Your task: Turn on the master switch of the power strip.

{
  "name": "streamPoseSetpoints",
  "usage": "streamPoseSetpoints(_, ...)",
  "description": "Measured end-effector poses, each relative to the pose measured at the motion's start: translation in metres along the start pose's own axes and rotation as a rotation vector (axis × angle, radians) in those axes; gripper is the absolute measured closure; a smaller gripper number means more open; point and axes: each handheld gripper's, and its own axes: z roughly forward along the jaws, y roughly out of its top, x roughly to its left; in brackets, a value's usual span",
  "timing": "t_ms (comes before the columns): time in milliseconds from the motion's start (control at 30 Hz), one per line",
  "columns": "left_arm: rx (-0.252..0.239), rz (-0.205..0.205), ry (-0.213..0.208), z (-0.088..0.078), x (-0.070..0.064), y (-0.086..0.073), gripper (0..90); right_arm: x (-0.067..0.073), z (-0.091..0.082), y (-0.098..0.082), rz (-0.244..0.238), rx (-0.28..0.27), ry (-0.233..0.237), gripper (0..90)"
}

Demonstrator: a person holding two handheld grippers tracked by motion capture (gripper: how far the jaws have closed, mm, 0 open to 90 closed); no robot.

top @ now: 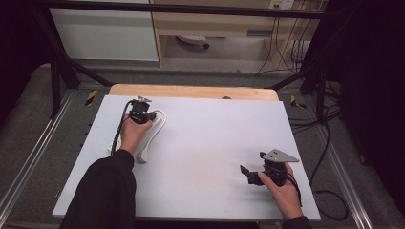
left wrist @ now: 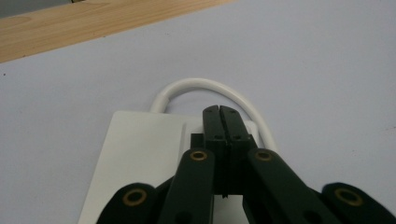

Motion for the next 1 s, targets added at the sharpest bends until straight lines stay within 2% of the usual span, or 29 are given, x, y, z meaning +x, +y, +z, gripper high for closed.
streamPoseSetpoints(667, -0.002, -0.016, 0.004, 0.0000, -0.0005, 0.0001, 90.0, -0.0002, -0.0007, 0.0004, 0.005, -0.010, 0.002, 3.9)
streamPoseSetpoints(767, -0.014, -0.016, 0.005, -0.0012, -0.0009, 0.0004, 90.0, -0.0007, -0.0011, 0.0002, 0.005, -0.011, 0.000, 3.8)
streamPoseSetpoints(900, -0.012, -0.031, 0.008, -0.0012, -0.0009, 0.0007, 90.0, -0.0005, -0.0018, -0.0001, 0.007, -0.010, 0.000, 3.8)
streamPoseSetpoints(1000, -0.012, -0.024, 0.007, -0.0006, -0.0022, 0.0011, 90.0, -0.0002, -0.0026, 0.0000, 0.008, -0.012, -0.001, 3.8)
